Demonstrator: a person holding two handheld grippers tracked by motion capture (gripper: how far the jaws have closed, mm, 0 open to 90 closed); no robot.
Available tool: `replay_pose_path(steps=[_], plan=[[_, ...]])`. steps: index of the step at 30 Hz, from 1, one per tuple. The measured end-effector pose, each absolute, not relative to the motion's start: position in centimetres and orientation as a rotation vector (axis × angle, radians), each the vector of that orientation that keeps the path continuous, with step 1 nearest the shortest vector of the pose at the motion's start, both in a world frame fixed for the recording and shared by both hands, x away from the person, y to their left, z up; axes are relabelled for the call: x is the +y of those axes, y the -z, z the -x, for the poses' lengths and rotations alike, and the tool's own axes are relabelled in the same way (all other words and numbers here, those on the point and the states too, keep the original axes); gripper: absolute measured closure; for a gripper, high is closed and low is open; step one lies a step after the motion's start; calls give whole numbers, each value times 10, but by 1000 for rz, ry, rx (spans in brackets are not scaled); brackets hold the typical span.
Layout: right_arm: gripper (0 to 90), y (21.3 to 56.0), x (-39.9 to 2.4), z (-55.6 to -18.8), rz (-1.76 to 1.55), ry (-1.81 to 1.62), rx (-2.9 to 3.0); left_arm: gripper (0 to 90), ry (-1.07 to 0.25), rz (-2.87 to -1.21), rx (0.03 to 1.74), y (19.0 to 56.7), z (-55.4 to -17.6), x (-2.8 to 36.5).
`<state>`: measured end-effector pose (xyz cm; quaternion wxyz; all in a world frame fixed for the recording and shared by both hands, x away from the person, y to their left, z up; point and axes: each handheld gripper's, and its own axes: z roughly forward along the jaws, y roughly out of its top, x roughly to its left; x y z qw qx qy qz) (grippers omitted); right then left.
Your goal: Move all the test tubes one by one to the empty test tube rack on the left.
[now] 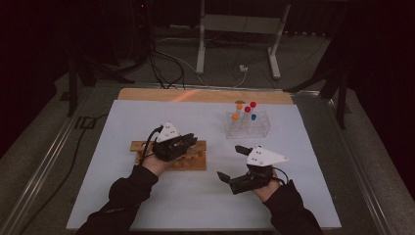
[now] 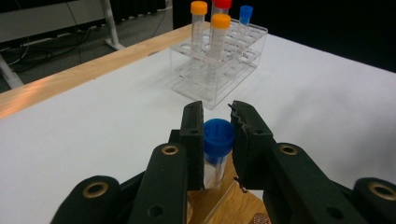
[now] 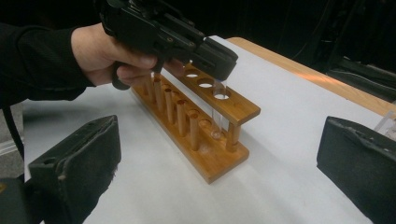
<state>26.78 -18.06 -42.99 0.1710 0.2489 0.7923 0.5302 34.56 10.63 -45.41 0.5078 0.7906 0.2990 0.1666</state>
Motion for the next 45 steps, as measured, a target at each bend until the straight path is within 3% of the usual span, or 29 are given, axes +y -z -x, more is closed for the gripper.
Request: replay_pose_path(steps=[14, 17, 19, 22, 23, 24, 25, 34, 45], plan=[[0, 429, -183, -270, -693, -1534, 2236, 744, -355, -1923, 716, 453, -348, 109], [0, 428, -186, -272, -684, -1541, 2233, 569, -336, -1901, 705, 449, -347, 111], [0, 427, -187, -273, -685, -1538, 2229, 385, -356, -1876, 711, 443, -344, 113], [0, 424, -192, -277, -685, -1533, 2212, 326, -358, -1832, 707, 432, -338, 120], [0, 421, -196, -280, -677, -1541, 2184, 257, -345, -1818, 700, 429, -337, 122], [0, 421, -196, -280, -677, -1541, 2184, 257, -338, -1809, 691, 426, -334, 125], [0, 418, -201, -284, -681, -1544, 2158, 198, -342, -1806, 685, 422, -332, 128], [0, 403, -226, -310, -766, -1469, 2101, 33, -290, -1788, 620, 412, -305, 150], [0, 407, -263, -358, -984, -1362, 2025, 6, -286, -1771, 580, 431, -267, 162]])
